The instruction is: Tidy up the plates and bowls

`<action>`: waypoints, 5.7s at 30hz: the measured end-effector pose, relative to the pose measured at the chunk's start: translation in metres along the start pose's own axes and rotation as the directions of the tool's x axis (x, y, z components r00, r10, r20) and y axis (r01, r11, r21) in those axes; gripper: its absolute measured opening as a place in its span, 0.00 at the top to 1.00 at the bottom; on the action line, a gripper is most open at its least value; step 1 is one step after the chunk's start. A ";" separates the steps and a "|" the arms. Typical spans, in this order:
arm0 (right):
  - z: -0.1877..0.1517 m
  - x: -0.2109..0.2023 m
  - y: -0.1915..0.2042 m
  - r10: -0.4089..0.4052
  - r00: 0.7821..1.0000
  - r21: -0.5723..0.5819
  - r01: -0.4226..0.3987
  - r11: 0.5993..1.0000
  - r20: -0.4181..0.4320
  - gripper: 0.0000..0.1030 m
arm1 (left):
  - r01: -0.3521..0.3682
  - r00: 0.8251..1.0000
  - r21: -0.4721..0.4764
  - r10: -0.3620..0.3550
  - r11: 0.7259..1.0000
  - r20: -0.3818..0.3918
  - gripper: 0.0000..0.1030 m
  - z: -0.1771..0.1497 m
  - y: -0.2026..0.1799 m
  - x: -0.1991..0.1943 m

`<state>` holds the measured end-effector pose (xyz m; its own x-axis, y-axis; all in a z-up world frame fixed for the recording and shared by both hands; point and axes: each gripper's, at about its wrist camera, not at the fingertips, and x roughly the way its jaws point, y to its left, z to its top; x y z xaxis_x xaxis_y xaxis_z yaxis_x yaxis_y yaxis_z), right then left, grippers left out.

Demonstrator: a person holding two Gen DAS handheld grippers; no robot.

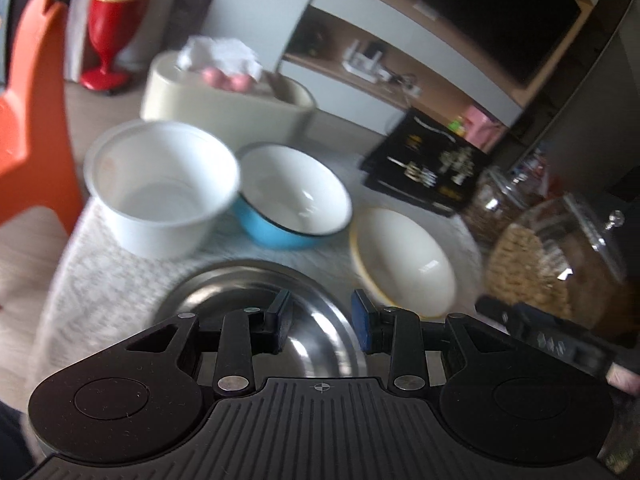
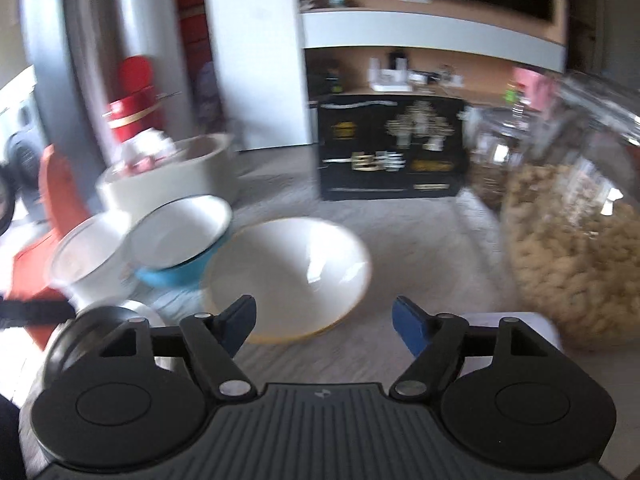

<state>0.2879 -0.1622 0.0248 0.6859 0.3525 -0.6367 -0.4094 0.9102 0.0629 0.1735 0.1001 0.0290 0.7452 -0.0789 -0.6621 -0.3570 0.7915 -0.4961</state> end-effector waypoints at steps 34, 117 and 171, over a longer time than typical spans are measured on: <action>0.010 0.152 -0.038 0.226 0.941 0.044 -0.222 0.974 -0.253 0.76 | -0.073 0.985 0.017 0.075 0.997 -0.154 0.70 0.033 -0.052 0.164; 0.080 0.191 0.095 0.166 0.894 0.060 -0.156 0.986 -0.415 0.53 | -0.089 0.988 0.126 0.104 0.988 -0.117 0.72 0.133 0.039 0.102; 0.024 0.172 -0.051 0.257 0.831 0.336 -0.090 0.938 -0.493 0.62 | 0.024 0.927 0.252 0.072 0.967 -0.367 0.67 0.015 -0.051 0.239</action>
<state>0.4404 -0.1427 -0.0695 0.1683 0.4194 -0.8921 -0.2438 0.8946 0.3746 0.3784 0.0503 -0.0958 0.4582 -0.2386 -0.8562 -0.1852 0.9166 -0.3545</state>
